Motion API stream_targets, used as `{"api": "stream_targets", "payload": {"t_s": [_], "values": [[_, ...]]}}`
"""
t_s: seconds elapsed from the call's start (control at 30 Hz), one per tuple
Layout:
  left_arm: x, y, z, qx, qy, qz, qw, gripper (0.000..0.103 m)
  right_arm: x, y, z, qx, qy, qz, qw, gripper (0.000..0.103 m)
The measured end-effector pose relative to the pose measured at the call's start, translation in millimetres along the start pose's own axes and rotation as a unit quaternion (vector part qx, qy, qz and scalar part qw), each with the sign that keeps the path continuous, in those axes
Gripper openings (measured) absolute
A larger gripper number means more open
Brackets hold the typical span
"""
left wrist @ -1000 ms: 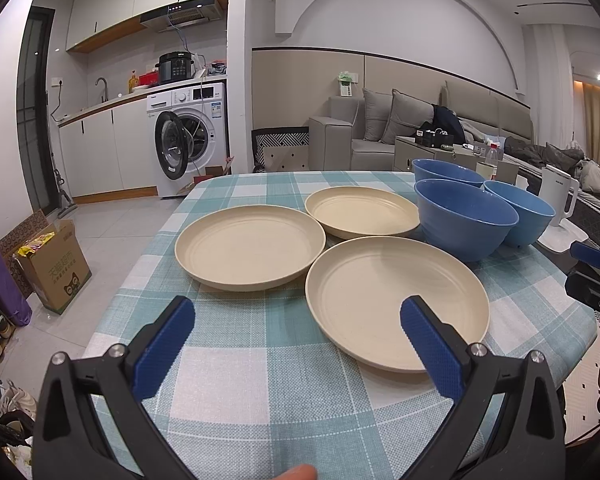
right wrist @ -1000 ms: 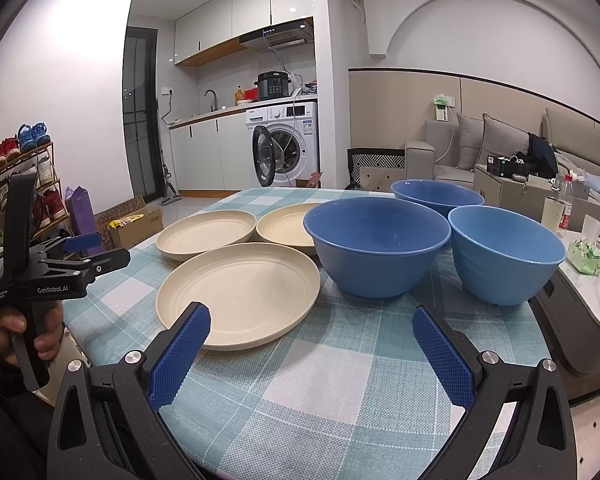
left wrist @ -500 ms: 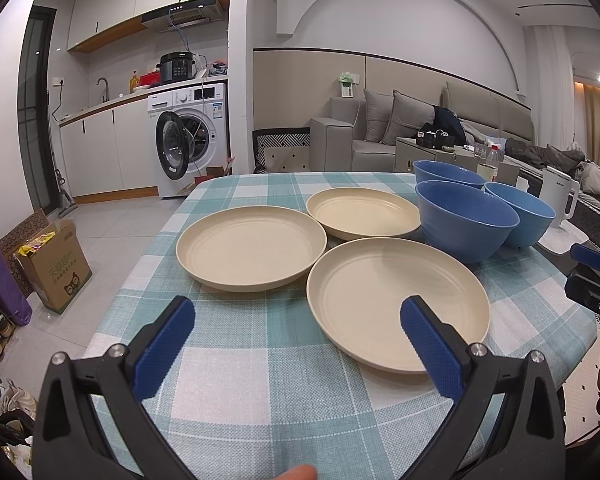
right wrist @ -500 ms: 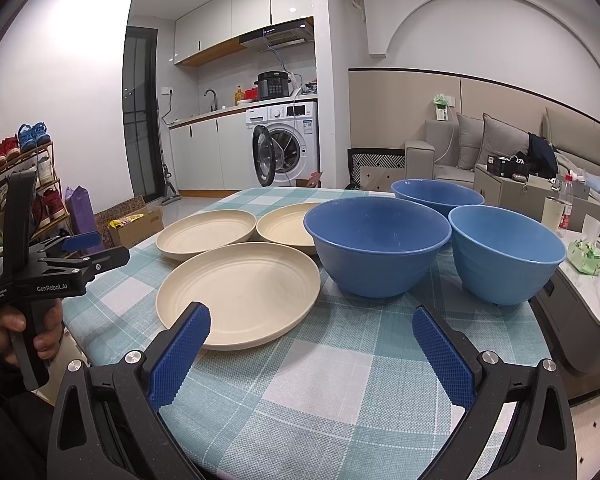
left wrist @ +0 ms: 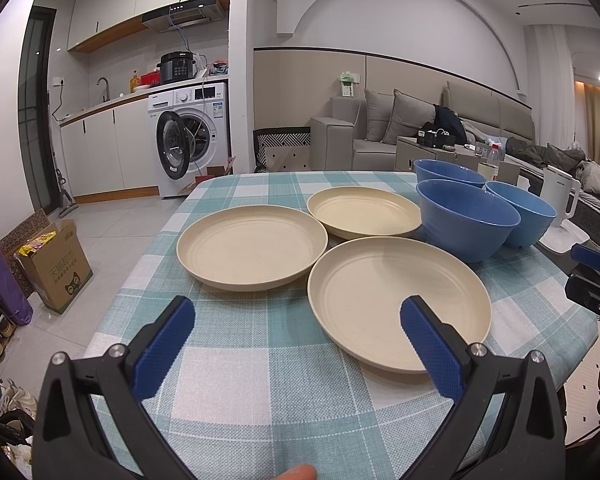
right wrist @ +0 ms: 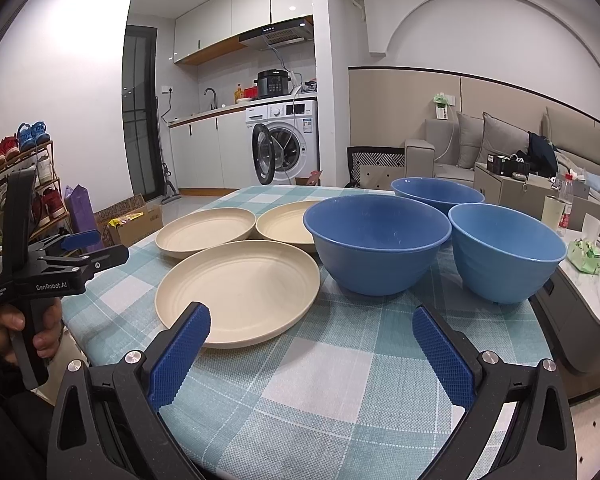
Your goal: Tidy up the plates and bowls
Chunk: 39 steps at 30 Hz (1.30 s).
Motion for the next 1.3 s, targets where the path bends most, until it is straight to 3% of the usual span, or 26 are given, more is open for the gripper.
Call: {"api": "stream_targets", "payload": {"t_s": [1.3], "values": [[2,10,7,0.004,-0.003,-0.003,1.0000,0.103,1,-9,3,-0.005,0.000,-0.006,1.000,0.103]]}}
Point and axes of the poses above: each gripper's, at about its wrist camera, not at the fingertips, and z roughly against the way its jaws point, y to its left, x to its top, the point moved 4 cm from there along -z, roughly the way its jaws point, and after that the axes turned 1 degree about -z, right-handed, at the moved point
